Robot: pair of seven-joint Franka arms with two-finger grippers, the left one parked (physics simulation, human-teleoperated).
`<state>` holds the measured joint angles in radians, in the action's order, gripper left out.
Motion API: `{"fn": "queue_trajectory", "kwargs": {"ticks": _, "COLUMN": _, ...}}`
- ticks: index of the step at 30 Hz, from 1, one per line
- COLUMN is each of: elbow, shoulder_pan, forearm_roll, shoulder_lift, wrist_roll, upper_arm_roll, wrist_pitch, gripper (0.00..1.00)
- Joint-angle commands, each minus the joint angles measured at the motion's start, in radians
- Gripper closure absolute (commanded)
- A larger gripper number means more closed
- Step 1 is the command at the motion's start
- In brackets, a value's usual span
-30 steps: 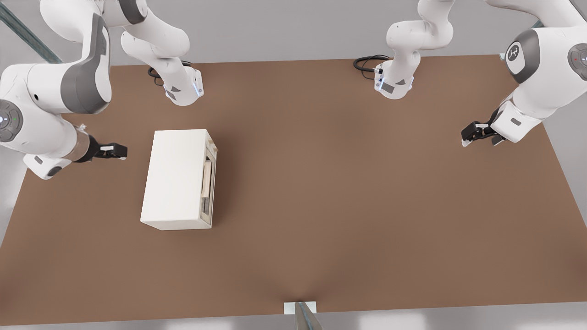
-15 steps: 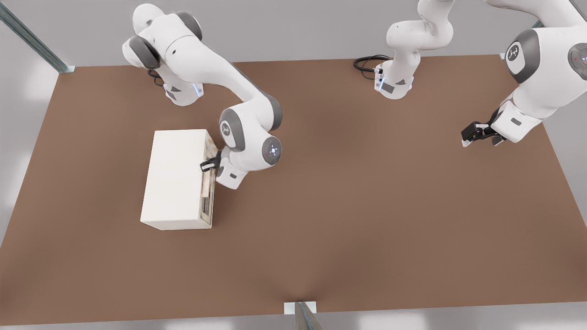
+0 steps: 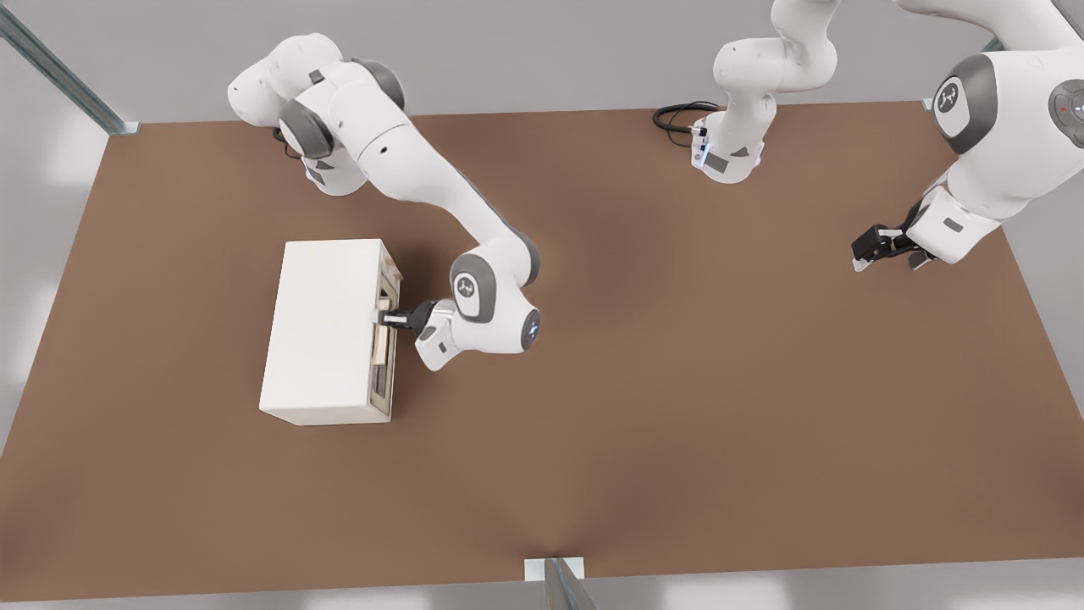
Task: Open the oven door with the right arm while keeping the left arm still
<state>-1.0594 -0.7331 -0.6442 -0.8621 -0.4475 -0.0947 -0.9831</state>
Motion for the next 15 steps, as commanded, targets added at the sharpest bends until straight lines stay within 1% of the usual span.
{"fn": "queue_trajectory", "kwargs": {"ticks": 1, "elbow": -0.005, "shoulder_pan": 0.001, "forearm_roll": 0.005, "shoulder_lift": -0.003, "wrist_roll": -0.284, "upper_arm_roll": 0.001, "wrist_pitch": -0.034, "gripper": 1.00}}
{"fn": "queue_trajectory", "kwargs": {"ticks": 15, "elbow": -0.045, "shoulder_pan": 0.001, "forearm_roll": 0.023, "shoulder_lift": -0.034, "wrist_roll": -0.287, "upper_arm_roll": 0.003, "wrist_pitch": -0.062, "gripper": 1.00}}
